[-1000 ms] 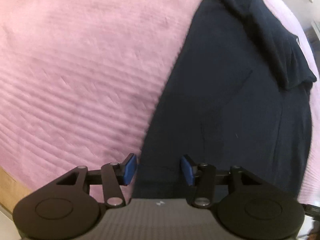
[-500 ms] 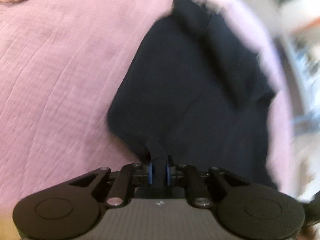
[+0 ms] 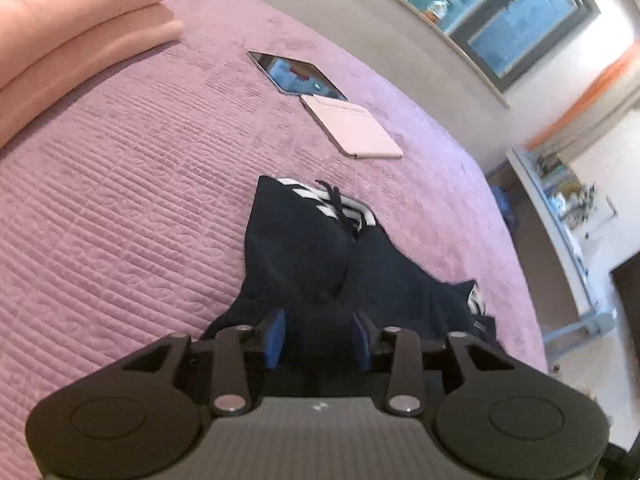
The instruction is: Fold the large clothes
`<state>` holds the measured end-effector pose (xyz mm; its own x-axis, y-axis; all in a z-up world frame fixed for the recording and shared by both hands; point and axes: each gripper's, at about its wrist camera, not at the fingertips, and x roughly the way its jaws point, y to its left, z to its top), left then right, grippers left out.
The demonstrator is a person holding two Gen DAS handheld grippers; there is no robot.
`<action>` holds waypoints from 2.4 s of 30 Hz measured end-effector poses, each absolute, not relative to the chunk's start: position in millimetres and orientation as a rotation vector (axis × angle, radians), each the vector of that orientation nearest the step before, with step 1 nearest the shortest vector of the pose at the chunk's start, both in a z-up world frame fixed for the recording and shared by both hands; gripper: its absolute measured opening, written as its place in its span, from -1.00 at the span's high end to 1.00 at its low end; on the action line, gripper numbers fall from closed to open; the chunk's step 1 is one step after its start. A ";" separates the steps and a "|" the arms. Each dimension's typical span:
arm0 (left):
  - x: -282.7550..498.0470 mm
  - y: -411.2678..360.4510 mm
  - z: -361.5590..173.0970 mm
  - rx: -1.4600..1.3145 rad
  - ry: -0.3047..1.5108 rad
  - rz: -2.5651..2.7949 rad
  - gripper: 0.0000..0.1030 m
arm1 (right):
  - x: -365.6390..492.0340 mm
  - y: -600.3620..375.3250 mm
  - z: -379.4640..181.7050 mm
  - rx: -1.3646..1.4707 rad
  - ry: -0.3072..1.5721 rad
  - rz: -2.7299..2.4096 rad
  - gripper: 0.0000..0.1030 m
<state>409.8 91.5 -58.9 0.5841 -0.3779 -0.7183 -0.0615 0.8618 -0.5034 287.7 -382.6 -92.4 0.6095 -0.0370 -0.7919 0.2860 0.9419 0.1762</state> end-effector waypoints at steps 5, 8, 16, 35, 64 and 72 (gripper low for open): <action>422.8 107.5 -86.5 -0.440 1.019 -0.238 0.17 | 284.9 -374.3 -115.3 0.220 1.001 -0.178 -0.15; 437.1 101.6 -95.2 -0.362 1.037 -0.294 0.17 | 298.9 -367.7 -121.2 0.176 1.016 -0.184 -0.13; 486.0 77.6 -107.4 -0.157 1.044 -0.414 -0.02 | 352.5 -385.8 -136.0 0.137 0.992 -0.224 -0.30; 533.8 72.7 -162.7 -0.423 1.142 -0.502 -0.02 | 380.4 -436.6 -179.3 0.366 0.974 -0.148 -0.48; 569.9 64.3 -47.6 -0.337 0.681 -0.422 0.87 | 460.0 -390.0 -71.4 0.002 0.573 -0.093 0.81; 622.9 37.1 -163.1 -0.259 0.887 -0.254 0.79 | 530.3 -397.7 -189.9 0.032 0.835 -0.158 0.75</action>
<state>622.9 37.1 -163.1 0.6058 -0.3233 -0.7270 0.1103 0.9390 -0.3257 530.3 -397.7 -189.9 0.6600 -0.1267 -0.7405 0.1520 0.9878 -0.0336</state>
